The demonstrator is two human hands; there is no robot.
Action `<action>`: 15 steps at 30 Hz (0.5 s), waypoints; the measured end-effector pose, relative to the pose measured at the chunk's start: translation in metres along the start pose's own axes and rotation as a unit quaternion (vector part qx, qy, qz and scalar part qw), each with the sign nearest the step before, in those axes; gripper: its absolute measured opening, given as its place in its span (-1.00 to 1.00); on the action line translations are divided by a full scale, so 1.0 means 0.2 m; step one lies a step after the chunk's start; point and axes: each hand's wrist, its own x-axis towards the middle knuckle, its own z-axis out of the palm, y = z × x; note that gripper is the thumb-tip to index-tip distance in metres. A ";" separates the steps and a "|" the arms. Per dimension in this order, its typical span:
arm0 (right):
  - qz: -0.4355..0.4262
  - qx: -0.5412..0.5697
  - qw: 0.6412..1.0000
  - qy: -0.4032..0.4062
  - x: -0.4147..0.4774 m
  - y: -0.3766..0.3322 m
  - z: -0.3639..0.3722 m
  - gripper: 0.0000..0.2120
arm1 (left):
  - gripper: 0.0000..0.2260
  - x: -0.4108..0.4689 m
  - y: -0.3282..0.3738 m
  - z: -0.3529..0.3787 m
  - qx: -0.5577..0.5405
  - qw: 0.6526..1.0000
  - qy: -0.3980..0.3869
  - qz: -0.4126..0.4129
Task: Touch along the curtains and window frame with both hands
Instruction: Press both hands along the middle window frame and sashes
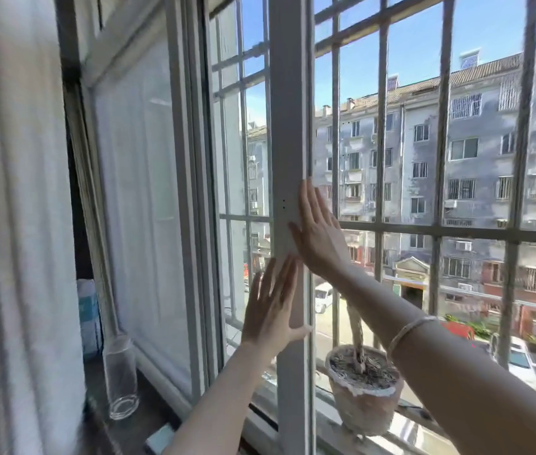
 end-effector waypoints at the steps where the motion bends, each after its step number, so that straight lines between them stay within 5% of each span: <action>1: -0.010 0.009 1.000 -0.007 0.03 0.00 0.03 -0.43 | 0.10 0.01 -0.04 0.00 0.016 1.000 -0.002 -0.005; 5: -0.048 0.000 0.998 -0.034 0.13 0.01 0.15 -0.49 | 0.24 0.02 -0.14 0.00 0.105 0.994 0.015 -0.016; 15: -0.083 -0.010 0.991 -0.106 0.37 -0.03 0.38 -0.23 | 0.01 0.12 -0.41 0.05 0.181 0.982 -0.028 -0.045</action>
